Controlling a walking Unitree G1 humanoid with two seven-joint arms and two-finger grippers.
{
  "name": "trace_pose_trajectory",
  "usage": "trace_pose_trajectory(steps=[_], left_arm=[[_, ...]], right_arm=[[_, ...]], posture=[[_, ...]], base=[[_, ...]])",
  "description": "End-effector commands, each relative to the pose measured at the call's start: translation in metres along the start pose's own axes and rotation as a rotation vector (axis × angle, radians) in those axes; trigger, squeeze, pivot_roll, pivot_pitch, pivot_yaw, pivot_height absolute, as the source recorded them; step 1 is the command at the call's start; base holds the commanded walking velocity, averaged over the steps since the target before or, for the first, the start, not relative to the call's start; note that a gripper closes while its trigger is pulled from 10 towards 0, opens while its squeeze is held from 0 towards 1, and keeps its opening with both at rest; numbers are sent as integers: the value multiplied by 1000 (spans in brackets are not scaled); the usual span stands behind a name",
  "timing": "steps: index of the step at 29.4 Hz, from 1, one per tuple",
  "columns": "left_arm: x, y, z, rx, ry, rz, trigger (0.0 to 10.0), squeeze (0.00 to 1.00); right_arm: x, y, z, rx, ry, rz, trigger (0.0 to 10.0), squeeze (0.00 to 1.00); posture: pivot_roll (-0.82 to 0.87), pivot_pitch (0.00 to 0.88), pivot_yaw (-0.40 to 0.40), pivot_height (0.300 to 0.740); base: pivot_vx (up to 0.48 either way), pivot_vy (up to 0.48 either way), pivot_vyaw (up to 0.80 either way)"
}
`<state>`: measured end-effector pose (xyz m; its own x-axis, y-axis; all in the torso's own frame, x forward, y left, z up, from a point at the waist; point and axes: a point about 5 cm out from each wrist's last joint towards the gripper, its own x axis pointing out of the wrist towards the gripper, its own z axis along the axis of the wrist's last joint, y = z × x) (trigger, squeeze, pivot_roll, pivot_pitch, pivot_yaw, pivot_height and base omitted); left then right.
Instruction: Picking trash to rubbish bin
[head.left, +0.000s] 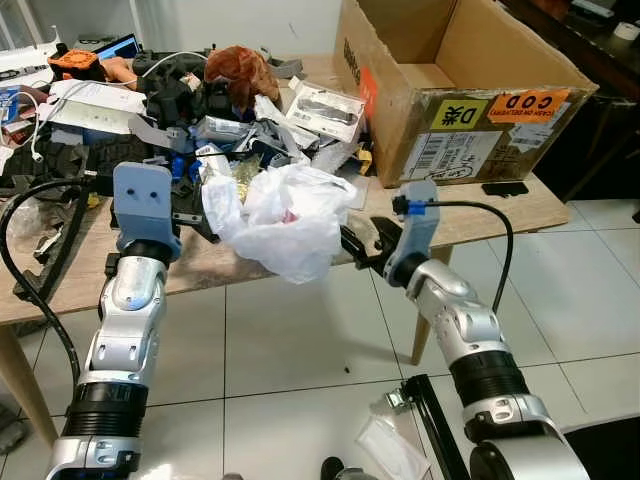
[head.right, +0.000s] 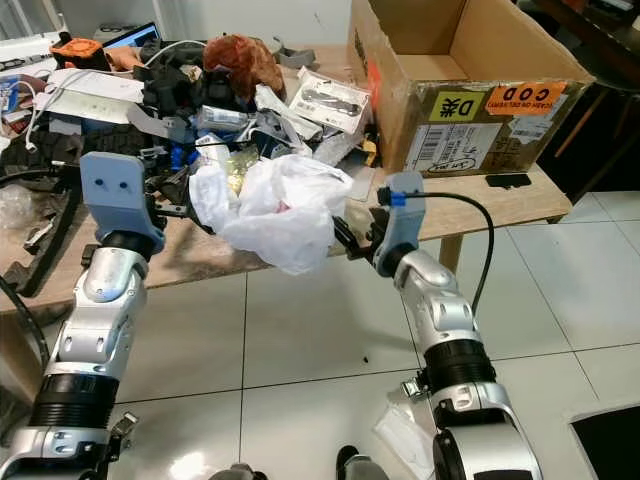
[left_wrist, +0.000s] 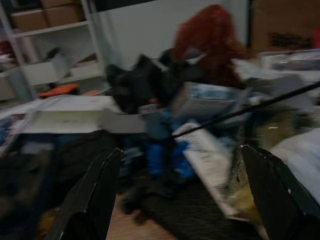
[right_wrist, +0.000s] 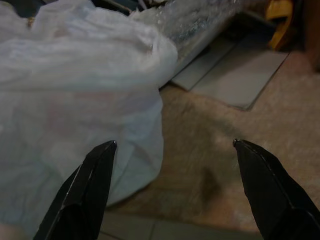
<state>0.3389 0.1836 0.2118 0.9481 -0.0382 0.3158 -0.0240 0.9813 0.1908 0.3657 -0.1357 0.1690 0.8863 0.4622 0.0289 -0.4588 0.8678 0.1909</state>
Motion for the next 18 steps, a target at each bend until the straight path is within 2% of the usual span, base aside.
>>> trace_pose_trajectory(steps=[1, 4, 7, 10, 11, 12, 13, 18], left_arm=[[1, -11, -1, -41, 11, -26, 10000, 0], [4, -14, 3, -88, 3, -7, 10000, 0], [4, -15, 5, -92, -3, -8, 10000, 0], [-2, -18, 4, -125, 10, 6, 10000, 0], [-6, -20, 1, -157, 22, 20, 10000, 0], [-6, -20, 1, -157, 22, 20, 10000, 0], [-10, -22, 0, -170, 20, 14, 10000, 0], [-13, -23, -4, -172, 28, 21, 10000, 0]], right_arm=[[-5, 0, -4, 24, 4, 17, 10000, 0], [-8, -3, -6, 23, 1, 13, 10000, 0], [-9, -4, -7, 21, -2, 11, 10000, 0], [-10, -6, -3, 17, -61, -3, 10000, 0], [-10, -6, -1, 23, -91, -13, 4863, 0], [-10, -6, -1, 23, -91, -13, 4863, 0], [-11, -8, 0, 33, -100, -35, 0, 0], [-11, -10, 1, 30, -115, -57, 0, 0]], posture=[[51, 212, -47, 740], [60, 210, -31, 740], [60, 210, -31, 740], [71, 206, -40, 740], [67, 198, -44, 740], [67, 198, -44, 740], [61, 192, -43, 740], [49, 189, -36, 740]], base=[[0, 0, 0], [0, 0, 0], [0, 0, 0], [0, 0, 0], [0, 0, 0], [0, 0, 0], [0, 0, 0], [0, 0, 0]])
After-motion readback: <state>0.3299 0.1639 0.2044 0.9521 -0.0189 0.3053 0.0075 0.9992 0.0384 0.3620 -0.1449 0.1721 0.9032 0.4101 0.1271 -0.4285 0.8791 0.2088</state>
